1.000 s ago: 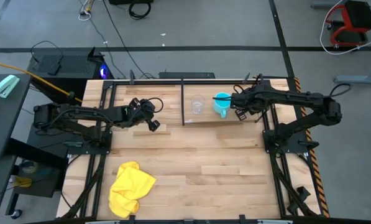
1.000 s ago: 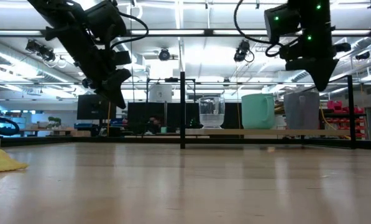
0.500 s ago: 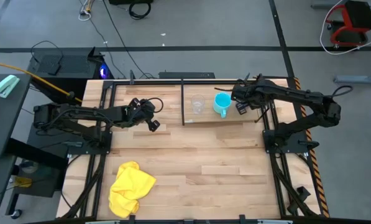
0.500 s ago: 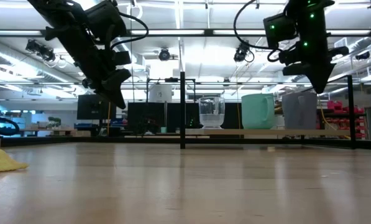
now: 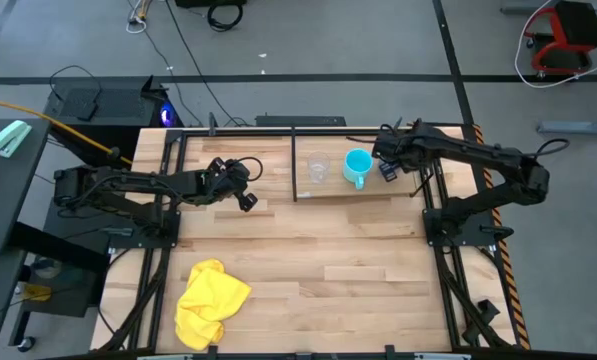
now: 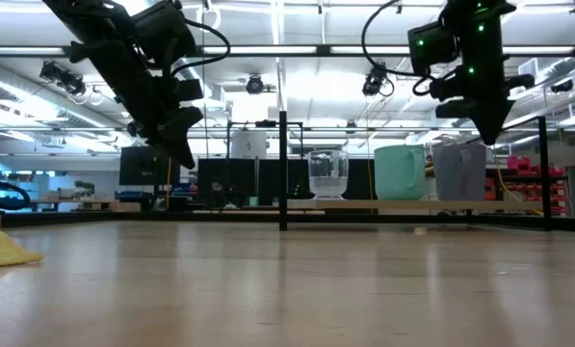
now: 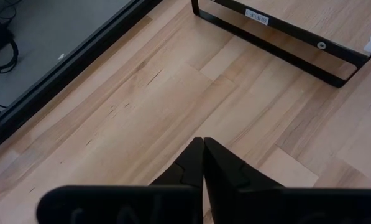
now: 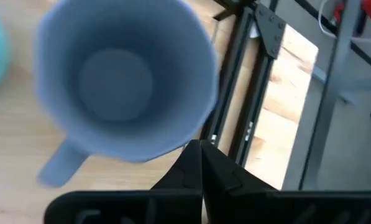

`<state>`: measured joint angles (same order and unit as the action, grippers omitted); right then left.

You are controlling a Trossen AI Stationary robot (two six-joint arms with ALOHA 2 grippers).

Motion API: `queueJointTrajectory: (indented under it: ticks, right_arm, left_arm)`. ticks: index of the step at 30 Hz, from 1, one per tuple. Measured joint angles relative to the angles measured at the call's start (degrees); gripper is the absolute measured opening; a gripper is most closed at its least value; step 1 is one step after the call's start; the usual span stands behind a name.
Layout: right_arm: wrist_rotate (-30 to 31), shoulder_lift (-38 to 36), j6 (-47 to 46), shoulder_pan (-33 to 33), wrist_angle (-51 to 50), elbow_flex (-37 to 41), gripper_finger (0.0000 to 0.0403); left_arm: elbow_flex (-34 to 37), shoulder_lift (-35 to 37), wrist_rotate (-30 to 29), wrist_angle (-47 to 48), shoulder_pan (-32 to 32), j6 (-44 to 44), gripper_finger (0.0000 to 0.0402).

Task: Stack small to large cups/mugs on shelf
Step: Put the blue mug on the shelf

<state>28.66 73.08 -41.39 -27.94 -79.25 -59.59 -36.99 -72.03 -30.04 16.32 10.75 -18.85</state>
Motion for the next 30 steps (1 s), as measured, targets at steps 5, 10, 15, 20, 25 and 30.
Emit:
queueJointTrajectory:
  ticks: [5, 10, 15, 20, 25, 30]
  right_arm:
    - [-0.7, -1.0, 0.4, 5.3, 2.1, 0.0, 0.0001]
    - [-4.6, 0.2, 1.6, 10.1, 7.0, 0.0, 0.0001]
    - [-4.7, 2.4, 1.7, 11.1, 7.7, 0.0, 0.0001]
    - [-4.5, 3.9, 2.7, 11.1, 9.3, -0.1, 0.0000]
    - [-4.6, 4.2, 3.0, 11.1, 10.9, -0.1, 0.0000]
    - [-4.8, 4.2, 3.6, 11.1, 11.7, -0.1, 0.0000]
  left_arm:
    - [0.0, 0.0, 0.0, 0.0, 0.0, 0.0, 0.0013]
    - [0.0, 0.0, 0.0, 0.0, 0.0, 0.0, 0.0023]
    - [0.0, 0.0, 0.0, 0.0, 0.0, 0.0, 0.0020]
    - [0.0, 0.0, 0.0, 0.0, 0.0, 0.0, 0.0013]
    - [0.0, 0.0, 0.0, -0.1, 0.0, 0.0, 0.0019]
    - [0.0, 0.0, 0.0, -0.2, 0.0, 0.0, 0.0024]
